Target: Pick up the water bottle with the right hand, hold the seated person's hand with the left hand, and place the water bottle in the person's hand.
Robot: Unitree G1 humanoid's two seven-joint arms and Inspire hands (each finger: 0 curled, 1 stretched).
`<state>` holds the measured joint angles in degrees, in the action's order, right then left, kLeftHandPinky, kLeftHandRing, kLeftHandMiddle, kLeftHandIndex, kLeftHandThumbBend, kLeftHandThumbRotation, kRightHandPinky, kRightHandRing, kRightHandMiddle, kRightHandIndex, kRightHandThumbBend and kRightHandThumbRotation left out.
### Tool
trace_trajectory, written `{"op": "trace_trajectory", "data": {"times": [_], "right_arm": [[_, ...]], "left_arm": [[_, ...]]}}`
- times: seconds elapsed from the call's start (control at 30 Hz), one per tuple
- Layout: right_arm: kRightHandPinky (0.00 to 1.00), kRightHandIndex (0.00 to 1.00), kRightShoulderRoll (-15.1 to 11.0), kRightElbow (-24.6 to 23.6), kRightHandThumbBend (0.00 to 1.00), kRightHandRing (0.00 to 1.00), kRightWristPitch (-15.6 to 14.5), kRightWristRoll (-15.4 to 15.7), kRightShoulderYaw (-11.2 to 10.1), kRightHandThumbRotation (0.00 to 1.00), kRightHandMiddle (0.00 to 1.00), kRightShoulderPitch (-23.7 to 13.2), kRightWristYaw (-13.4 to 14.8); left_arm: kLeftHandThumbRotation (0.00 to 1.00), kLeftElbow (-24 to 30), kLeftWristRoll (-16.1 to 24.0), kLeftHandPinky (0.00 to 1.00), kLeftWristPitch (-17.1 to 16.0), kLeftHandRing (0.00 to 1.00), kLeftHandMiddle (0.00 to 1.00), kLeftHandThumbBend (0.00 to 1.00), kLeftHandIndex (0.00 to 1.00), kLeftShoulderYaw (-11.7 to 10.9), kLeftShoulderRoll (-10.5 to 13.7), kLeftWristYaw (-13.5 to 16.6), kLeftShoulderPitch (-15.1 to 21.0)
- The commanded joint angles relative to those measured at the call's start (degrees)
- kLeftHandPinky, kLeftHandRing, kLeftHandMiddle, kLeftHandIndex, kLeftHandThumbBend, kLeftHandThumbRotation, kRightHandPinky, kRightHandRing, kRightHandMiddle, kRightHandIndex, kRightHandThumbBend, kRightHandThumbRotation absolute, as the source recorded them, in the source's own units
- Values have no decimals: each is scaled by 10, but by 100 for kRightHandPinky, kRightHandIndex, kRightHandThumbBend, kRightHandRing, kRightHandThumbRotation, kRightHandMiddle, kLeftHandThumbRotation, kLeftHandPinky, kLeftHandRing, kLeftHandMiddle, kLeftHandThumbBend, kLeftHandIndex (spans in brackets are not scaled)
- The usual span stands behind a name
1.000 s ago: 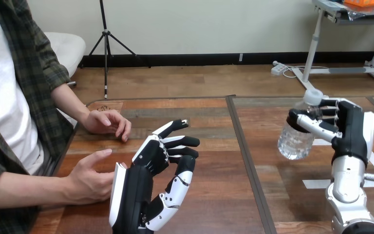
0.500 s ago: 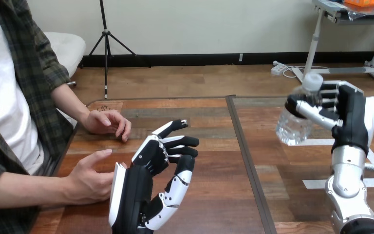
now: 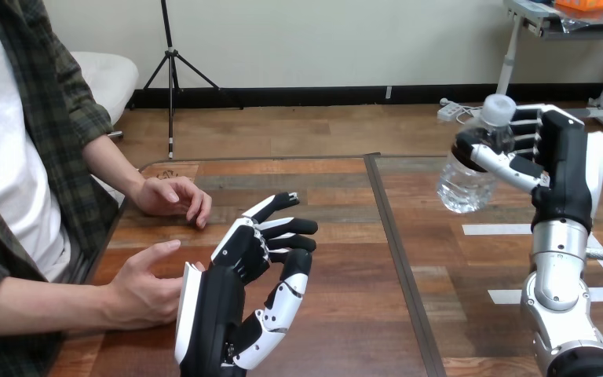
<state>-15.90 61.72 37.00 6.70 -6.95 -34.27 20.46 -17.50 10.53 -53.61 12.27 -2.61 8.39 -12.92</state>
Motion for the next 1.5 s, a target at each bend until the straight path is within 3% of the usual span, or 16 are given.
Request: {"op": "trace_trajectory", "data": {"times": [0.0, 0.17, 0.3, 0.47, 0.67, 0.87, 1.0, 1.47], "right_arm": [[34, 45, 5, -48, 73, 39, 33, 0, 4, 0, 45, -17, -10], [33, 45, 8, -57, 74, 39, 34, -3, 4, 0, 45, -13, -19], [34, 45, 12, -65, 74, 39, 39, -8, 3, 0, 45, -9, -34], [35, 46, 16, -72, 72, 40, 48, -18, 1, 0, 46, -4, -58], [36, 46, 22, -82, 71, 41, 60, -19, 4, 0, 46, 4, -72], [37, 47, 25, -85, 73, 41, 61, -8, 7, 0, 46, 8, -67], [38, 47, 29, -83, 74, 42, 70, -12, 9, 0, 47, 11, -79], [39, 48, 39, -76, 74, 42, 85, -29, 7, 0, 47, 16, -134]], "left_arm": [[33, 43, 25, 56, 39, 65, 69, 32, 77, -14, 4, 0, 1], [18, 85, 63, 62, 93, 71, 74, 40, 77, -31, 24, -1, -4], [10, 128, 133, 65, 142, 75, 78, 46, 78, -54, 46, 11, -8], [3, 162, 182, 69, 177, 79, 82, 57, 79, -70, 65, 21, -10], [1, 213, 250, 68, 235, 81, 85, 67, 81, -90, 94, 29, -18], [0, 256, 293, 67, 290, 83, 88, 73, 83, -100, 115, 21, -27], [1, 279, 342, 68, 323, 85, 89, 78, 83, -111, 144, 20, -28], [4, 313, 415, 78, 399, 85, 86, 88, 80, -138, 197, 27, -39]]}}
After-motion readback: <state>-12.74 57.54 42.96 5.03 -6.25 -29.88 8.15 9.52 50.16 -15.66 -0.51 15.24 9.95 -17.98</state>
